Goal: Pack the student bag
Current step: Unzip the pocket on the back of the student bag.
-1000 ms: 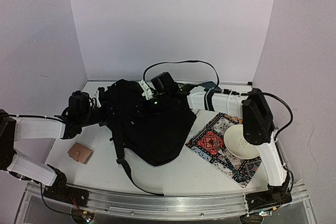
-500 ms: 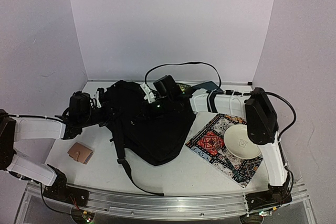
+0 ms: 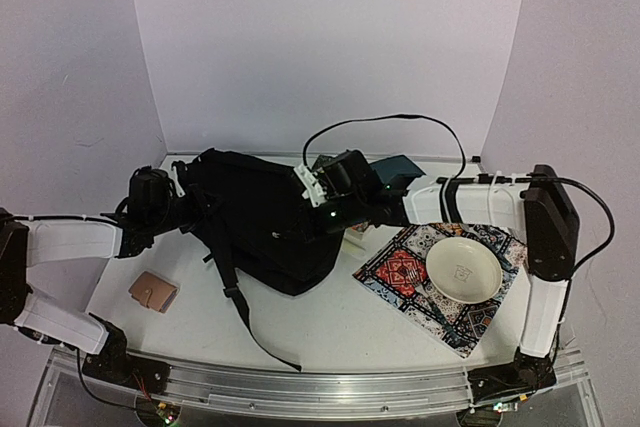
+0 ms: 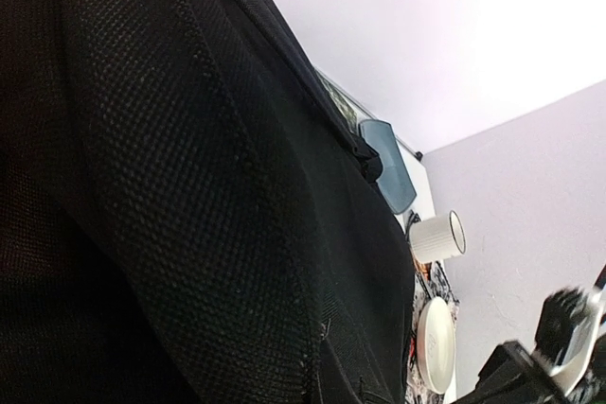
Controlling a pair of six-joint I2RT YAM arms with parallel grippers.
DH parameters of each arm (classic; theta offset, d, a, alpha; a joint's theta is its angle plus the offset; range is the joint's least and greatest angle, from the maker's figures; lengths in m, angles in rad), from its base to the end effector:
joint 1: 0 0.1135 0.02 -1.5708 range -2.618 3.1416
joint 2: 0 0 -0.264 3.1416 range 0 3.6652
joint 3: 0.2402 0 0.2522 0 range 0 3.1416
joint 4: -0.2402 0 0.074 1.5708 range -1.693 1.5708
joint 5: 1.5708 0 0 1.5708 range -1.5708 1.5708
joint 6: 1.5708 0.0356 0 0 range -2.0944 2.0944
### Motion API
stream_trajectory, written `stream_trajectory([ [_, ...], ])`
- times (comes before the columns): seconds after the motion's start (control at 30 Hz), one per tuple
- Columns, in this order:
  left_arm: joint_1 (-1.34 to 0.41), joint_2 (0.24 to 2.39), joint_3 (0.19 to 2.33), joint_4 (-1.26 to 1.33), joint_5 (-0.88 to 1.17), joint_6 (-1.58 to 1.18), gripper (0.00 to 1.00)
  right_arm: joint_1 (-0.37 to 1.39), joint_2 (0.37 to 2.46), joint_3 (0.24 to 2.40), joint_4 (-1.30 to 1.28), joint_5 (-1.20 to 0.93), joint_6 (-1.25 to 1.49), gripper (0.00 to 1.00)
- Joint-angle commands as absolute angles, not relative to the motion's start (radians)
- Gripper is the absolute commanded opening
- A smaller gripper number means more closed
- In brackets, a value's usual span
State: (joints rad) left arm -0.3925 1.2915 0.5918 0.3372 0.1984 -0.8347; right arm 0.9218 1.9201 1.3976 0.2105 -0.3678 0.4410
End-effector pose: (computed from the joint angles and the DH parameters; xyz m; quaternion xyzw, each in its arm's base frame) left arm 0.2515 -0.1117 0.2168 -0.1247 0.8113 -0.3921 0.4152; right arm 0.2646 0.3699 0.2584 -0.2938 0.7463 0.4793 0.3564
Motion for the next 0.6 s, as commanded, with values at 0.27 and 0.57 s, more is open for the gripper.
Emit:
stream_trajectory([
  [0.27,-0.338,1.339,0.673,0.352,0.055,-0.813,0.00,0.931,1.742,1.111,0.200,-0.200,0.434,0.00],
  [0.57,-0.337,1.428,0.680,0.317,0.097,-0.741,0.12,0.963,1.766,1.145,0.197,-0.166,0.417,0.00],
])
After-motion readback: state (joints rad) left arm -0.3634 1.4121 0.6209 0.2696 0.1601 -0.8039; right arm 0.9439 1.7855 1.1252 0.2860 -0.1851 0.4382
